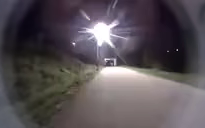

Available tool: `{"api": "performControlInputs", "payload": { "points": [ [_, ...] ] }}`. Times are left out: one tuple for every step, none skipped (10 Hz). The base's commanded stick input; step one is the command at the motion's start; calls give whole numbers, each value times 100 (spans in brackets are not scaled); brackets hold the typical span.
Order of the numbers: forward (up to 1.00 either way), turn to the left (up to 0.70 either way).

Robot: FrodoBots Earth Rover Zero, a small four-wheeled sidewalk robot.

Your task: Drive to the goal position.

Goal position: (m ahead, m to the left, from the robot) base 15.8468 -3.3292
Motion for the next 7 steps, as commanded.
{"api": "performControlInputs", "payload": {
  "points": [
    [70, -4],
    [70, 0],
    [70, 0],
    [70, 0],
    [70, 0],
    [70, 0],
    [70, 0]
  ]
}}
